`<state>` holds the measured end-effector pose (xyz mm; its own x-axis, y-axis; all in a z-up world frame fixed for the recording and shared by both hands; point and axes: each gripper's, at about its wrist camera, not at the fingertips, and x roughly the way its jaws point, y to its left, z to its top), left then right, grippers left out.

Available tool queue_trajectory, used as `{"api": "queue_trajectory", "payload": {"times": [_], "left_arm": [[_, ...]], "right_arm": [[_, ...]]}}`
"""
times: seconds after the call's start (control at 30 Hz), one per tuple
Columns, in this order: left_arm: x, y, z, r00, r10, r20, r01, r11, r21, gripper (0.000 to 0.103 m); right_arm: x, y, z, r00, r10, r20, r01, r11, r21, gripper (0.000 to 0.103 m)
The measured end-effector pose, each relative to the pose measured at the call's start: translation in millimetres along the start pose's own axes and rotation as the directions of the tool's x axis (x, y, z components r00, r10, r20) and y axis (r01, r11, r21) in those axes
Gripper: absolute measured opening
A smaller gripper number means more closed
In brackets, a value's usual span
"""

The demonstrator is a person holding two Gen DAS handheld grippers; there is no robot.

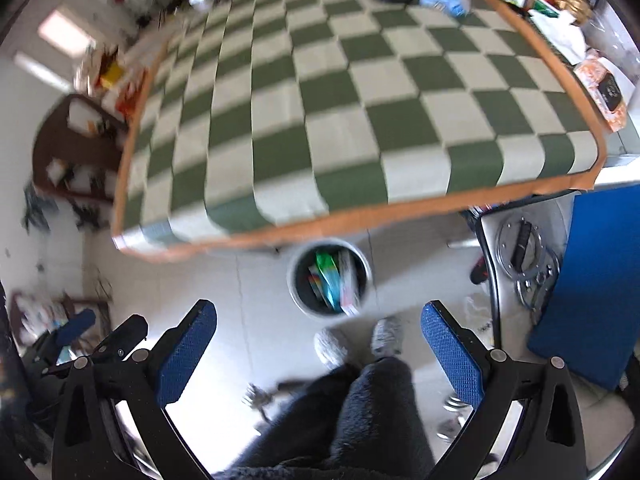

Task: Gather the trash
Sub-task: 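Swing both open tools back up toward the table, then grasp the blue plastic wrapper with the right tool while the left tool grasps the black lid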

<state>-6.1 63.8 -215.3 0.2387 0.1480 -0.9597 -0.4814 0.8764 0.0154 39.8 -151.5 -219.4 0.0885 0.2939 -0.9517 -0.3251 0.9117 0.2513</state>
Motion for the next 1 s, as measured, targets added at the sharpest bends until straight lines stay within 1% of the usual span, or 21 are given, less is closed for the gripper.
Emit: {"api": "queue_trajectory", "payload": {"times": [0.1,0.17,0.2,0.23,0.27,0.3,0.33,0.4,0.43,0.5,0.53,0.6,0.63,0.7,0.73,0.8,0.87,0.9,0.93,0.97,1.0], "left_arm": [[-6.8,-15.8,50.3,0.998,0.025,0.060,-0.026,1.000,0.004,0.103],[-10.3,-27.2,82.5,0.994,0.037,0.100,-0.038,0.999,0.007,0.103],[-11.2,-32.0,93.0,0.993,0.040,0.113,-0.041,0.999,0.010,0.103],[-8.9,-42.2,111.1,0.992,0.039,0.124,-0.042,0.999,0.019,0.103],[-4.3,-55.9,132.6,0.991,0.037,0.130,-0.042,0.999,0.031,0.103],[-2.3,-63.4,143.7,0.991,0.036,0.130,-0.041,0.998,0.039,0.103],[3.7,-78.1,161.4,0.991,0.035,0.127,-0.042,0.998,0.053,0.103],[16.3,-106.2,193.4,0.991,0.052,0.121,-0.061,0.995,0.075,0.103],[25.4,-122.1,210.1,0.993,0.052,0.110,-0.062,0.994,0.087,0.103],[50.9,-158.1,245.0,0.996,0.049,0.073,-0.057,0.992,0.113,0.103],[62.2,-173.4,257.6,0.997,0.051,0.060,-0.058,0.990,0.129,0.103],[86.1,-202.1,283.0,0.998,0.064,0.025,-0.067,0.986,0.153,0.103],[100.3,-215.8,297.8,0.999,0.053,-0.003,-0.052,0.986,0.159,0.103],[126.1,-236.6,324.4,0.998,0.036,-0.052,-0.028,0.988,0.152,0.103],[138.4,-245.4,337.3,0.997,0.031,-0.071,-0.020,0.989,0.143,0.103],[160.3,-259.1,360.9,0.995,0.020,-0.098,-0.007,0.992,0.125,0.103],[181.3,-270.0,382.1,0.992,-0.002,-0.127,0.016,0.994,0.106,0.102],[189.6,-274.2,390.1,0.991,-0.013,-0.136,0.027,0.995,0.100,0.097],[200.1,-280.1,399.5,0.989,-0.021,-0.148,0.035,0.995,0.098,0.093],[208.0,-283.3,405.1,0.987,-0.025,-0.160,0.041,0.994,0.098,0.087],[217.7,-287.2,411.3,0.983,-0.039,-0.178,0.057,0.994,0.097,0.083]], "right_arm": [[-17.1,-12.4,32.9,0.999,0.033,0.043,-0.036,0.997,0.069,0.103],[-25.1,-25.4,58.2,0.997,0.036,0.069,-0.043,0.993,0.108,0.103],[-28.4,-33.6,72.4,0.996,0.037,0.081,-0.048,0.990,0.130,0.103],[-30.9,-42.1,87.0,0.995,0.038,0.092,-0.052,0.988,0.148,0.103],[-31.0,-49.5,99.0,0.995,0.034,0.097,-0.049,0.986,0.160,0.103],[-32.2,-60.0,117.4,0.994,0.027,0.105,-0.046,0.983,0.179,0.103],[-31.7,-69.2,132.2,0.994,0.027,0.110,-0.048,0.980,0.191,0.103],[-28.7,-88.2,167.8,0.994,0.022,0.108,-0.045,0.975,0.218,0.103],[-25.5,-101.4,192.9,0.994,0.015,0.106,-0.040,0.970,0.239,0.103],[-18.0,-121.4,231.9,0.995,-0.006,0.097,-0.020,0.966,0.259,0.103],[-11.4,-136.5,260.1,0.995,-0.014,0.094,-0.013,0.960,0.279,0.103],[3.0,-160.1,304.7,0.995,-0.031,0.091,0.002,0.953,0.304,0.103],[13.1,-173.3,328.0,0.996,-0.048,0.076,0.021,0.947,0.319,0.103],[31.3,-195.8,363.4,0.997,-0.045,0.057,0.022,0.937,0.349,0.103],[45.0,-208.9,388.0,0.998,-0.044,0.044,0.025,0.931,0.364,0.103],[66.9,-225.9,421.9,0.999,-0.044,0.027,0.031,0.925,0.378,0.103],[88.3,-238.7,447.2,0.999,-0.049,0.012,0.041,0.923,0.382,0.098],[100.8,-245.8,461.7,0.999,-0.047,-0.001,0.044,0.922,0.386,0.089],[111.8,-252.0,472.9,0.999,-0.037,-0.016,0.041,0.918,0.396,0.082],[119.5,-257.2,479.6,0.999,-0.025,-0.026,0.034,0.913,0.406,0.081],[127.7,-262.1,486.3,0.999,-0.011,-0.035,0.025,0.908,0.417,0.080]]}}
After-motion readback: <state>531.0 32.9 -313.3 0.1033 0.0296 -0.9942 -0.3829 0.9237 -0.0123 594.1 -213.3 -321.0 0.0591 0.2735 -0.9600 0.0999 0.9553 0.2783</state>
